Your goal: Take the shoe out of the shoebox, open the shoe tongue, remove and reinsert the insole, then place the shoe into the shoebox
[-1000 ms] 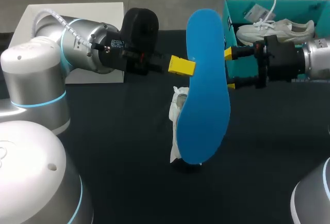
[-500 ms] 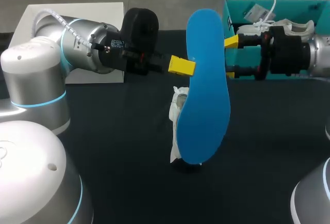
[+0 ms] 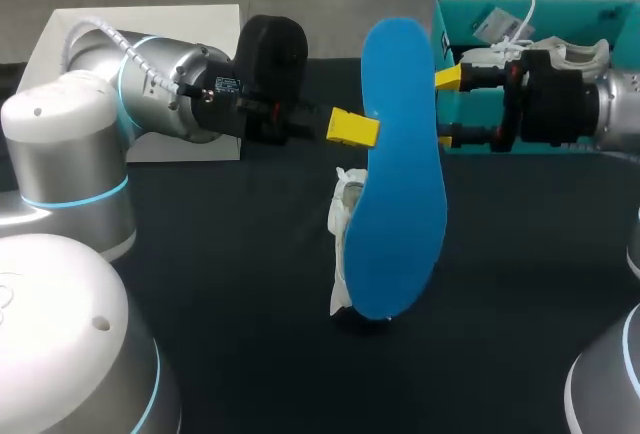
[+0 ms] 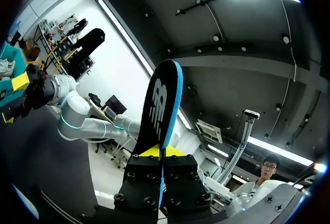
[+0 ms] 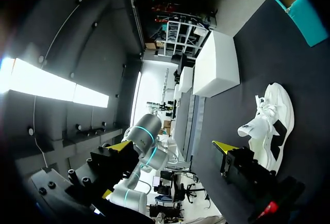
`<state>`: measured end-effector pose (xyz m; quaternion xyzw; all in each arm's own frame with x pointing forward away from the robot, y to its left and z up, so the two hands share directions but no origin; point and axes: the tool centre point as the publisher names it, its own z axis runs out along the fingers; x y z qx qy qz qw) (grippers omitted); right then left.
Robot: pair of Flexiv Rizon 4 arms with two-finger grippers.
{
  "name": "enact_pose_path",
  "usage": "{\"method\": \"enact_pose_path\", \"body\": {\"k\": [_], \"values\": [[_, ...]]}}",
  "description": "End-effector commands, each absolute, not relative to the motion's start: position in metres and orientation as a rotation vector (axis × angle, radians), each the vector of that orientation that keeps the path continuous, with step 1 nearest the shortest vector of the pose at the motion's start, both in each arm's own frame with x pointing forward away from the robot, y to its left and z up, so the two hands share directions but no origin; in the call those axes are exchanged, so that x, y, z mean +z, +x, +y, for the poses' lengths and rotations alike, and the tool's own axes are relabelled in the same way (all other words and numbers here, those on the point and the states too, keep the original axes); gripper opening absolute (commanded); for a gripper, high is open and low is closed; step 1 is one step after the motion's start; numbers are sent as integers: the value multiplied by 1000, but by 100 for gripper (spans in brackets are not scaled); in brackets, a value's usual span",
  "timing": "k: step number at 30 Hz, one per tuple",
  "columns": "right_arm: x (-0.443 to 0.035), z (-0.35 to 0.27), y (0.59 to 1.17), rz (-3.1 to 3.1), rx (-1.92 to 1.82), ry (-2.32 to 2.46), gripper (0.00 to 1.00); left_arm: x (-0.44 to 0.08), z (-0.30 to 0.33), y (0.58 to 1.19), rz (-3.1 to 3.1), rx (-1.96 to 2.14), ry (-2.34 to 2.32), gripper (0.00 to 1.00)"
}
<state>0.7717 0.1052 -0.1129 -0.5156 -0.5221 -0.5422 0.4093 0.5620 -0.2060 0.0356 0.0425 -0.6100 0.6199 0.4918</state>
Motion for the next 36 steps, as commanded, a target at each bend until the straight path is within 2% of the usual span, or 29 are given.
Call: {"method": "enact_pose_path", "body": {"k": [1,13,29,36], "values": [[-113,107,772,-1315,-1366,-1301,100,33,-205,572,-1648,1606,-74,0],[-113,107,772,-1315,-1366,-1301,100,31,-192,583,-2161,1676,-566,0],[-113,107,772,-1315,-1366,-1301,100,28,-189,585,-2220,1671,-563,0],[-113,107,772,-1315,-1366,-1301,100,13,-197,599,-2262,1844,-699,0]]}}
